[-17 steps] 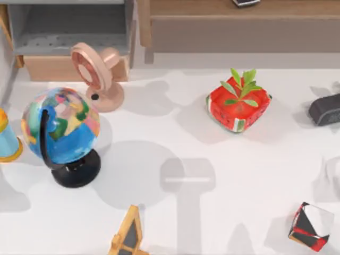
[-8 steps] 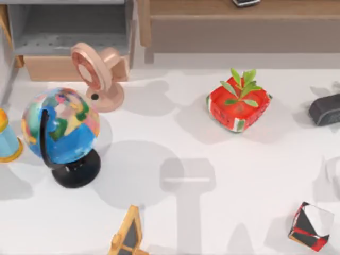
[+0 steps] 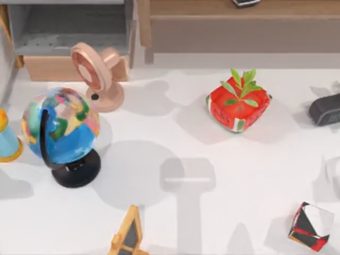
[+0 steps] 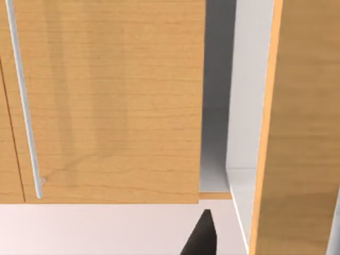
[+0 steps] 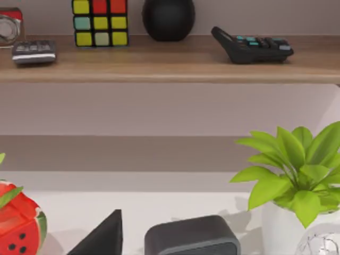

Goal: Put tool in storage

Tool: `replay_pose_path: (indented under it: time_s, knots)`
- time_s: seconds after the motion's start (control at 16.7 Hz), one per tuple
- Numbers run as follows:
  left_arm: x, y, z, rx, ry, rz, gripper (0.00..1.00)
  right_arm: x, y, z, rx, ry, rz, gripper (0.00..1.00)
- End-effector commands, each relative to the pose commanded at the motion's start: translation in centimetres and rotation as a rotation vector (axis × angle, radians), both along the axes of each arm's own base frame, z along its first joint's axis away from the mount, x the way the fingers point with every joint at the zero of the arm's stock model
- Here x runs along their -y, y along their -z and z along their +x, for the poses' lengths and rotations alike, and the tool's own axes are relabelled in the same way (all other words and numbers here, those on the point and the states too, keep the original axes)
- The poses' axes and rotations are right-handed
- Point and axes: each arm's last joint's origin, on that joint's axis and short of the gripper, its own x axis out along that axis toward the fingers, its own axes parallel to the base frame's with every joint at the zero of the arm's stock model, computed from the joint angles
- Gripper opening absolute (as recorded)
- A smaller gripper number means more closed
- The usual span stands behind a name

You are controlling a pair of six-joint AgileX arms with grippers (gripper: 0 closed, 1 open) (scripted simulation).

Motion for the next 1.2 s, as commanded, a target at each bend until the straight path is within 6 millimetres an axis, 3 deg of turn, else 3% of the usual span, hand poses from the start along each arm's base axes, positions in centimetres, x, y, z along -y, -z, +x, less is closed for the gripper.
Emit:
replay_pose_path:
  time_s: [0.24, 0.3, 0.84, 0.96, 1.2]
  knots:
    - [0.0, 0.0, 0.0, 0.0, 0.0, 0.0, 0.02, 0.0, 0.0, 0.0, 0.0, 0.0, 0.0, 1.0]
    - [0.0, 0.0, 0.0, 0.0, 0.0, 0.0, 0.0, 0.0, 0.0, 0.0, 0.0, 0.0, 0.0, 1.0]
    - [0.0, 0.5, 0.0, -0.019, -0.001, -0.017, 0.0, 0.0, 0.0, 0.0, 0.0, 0.0, 0.0, 1.0]
    - [0.0, 0.7, 1.2, -0.027, 0.001, -0.02, 0.0, 0.0, 0.0, 0.0, 0.0, 0.0, 0.0, 1.0]
    - [-0.1, 0.1, 5.3, -0.004, -0.001, -0.005, 0.0, 0.0, 0.0, 0.0, 0.0, 0.0, 0.0, 1.0]
